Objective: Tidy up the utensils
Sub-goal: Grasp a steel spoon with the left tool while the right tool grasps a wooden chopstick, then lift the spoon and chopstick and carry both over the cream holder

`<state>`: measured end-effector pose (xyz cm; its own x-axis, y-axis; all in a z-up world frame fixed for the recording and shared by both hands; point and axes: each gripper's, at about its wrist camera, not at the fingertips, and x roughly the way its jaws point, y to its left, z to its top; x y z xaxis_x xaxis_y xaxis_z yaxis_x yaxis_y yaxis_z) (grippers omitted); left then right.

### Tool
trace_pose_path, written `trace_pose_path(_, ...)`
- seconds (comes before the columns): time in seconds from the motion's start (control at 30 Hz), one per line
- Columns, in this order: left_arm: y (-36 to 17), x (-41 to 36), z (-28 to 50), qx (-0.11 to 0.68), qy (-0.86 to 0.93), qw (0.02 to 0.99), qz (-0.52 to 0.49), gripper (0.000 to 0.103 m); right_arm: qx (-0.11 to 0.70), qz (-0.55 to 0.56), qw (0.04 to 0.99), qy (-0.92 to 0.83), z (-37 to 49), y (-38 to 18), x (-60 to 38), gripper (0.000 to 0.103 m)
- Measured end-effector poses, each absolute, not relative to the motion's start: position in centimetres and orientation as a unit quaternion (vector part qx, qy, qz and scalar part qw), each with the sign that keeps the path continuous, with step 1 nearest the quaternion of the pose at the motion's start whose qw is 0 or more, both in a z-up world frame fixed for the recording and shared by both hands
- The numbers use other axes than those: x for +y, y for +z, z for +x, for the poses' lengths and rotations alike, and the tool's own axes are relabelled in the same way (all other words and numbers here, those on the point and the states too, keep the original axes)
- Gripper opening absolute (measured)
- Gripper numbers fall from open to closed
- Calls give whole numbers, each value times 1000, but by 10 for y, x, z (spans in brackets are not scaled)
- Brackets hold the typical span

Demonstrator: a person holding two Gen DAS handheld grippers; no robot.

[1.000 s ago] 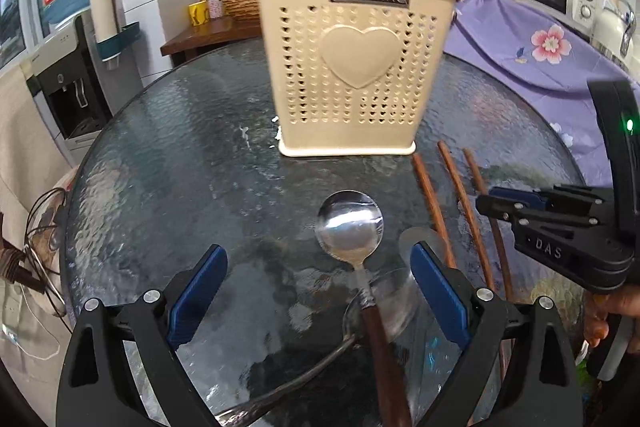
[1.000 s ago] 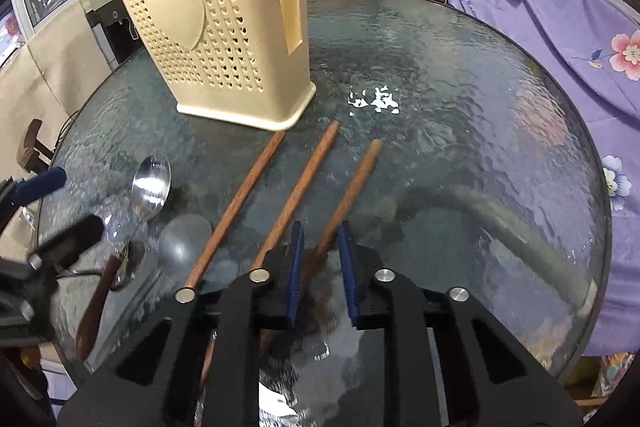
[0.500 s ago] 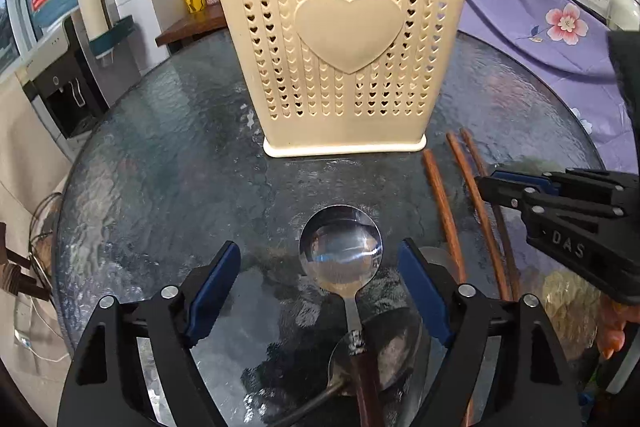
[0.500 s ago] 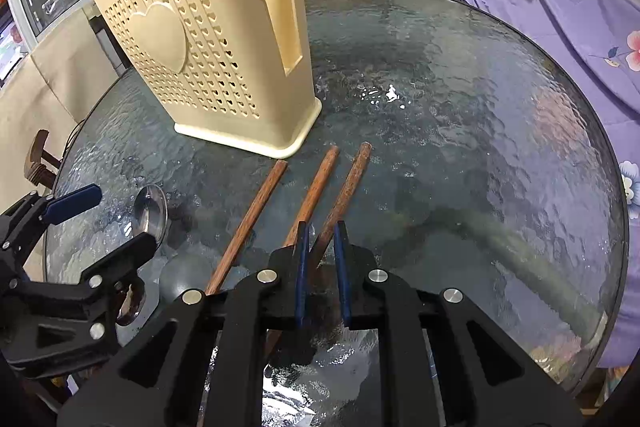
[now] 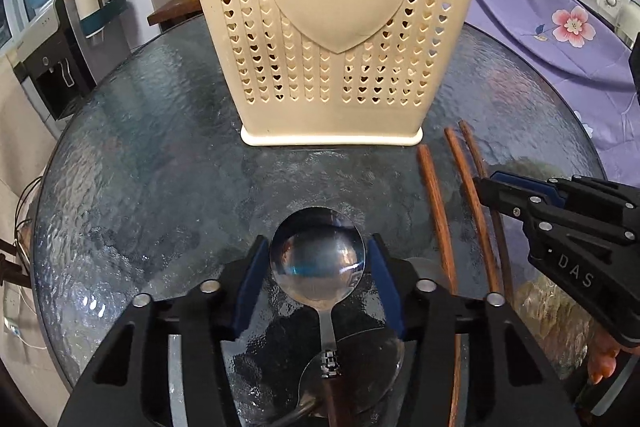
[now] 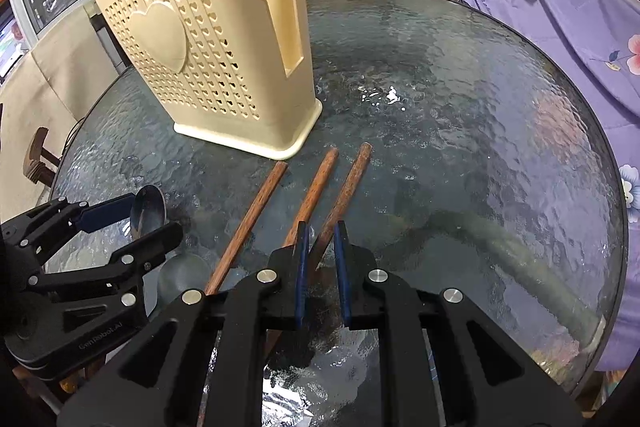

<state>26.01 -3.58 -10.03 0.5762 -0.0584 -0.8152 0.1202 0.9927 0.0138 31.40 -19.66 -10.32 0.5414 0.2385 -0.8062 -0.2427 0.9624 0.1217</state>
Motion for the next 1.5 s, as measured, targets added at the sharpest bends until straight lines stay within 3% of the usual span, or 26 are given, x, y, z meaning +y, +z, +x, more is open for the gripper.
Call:
trace_pose_path(0.3,-93,-39,259,446,-56,893,29,46,454,3,882,126,319,-103,-189,12)
trace_pose_path(0.6,-61,-30,238,397,-81,914,-5,46,449,77,878,144,322,-100,-217,7)
trace_pose_path(0.93,-20,-30,210,332,-113,936,-18,46,373,129,898,194,300,-55,-239,7)
trace_pose_path(1.5,9,-23,182,295,-153,943,-29,46,264,159,901,306,235,13,-265,7)
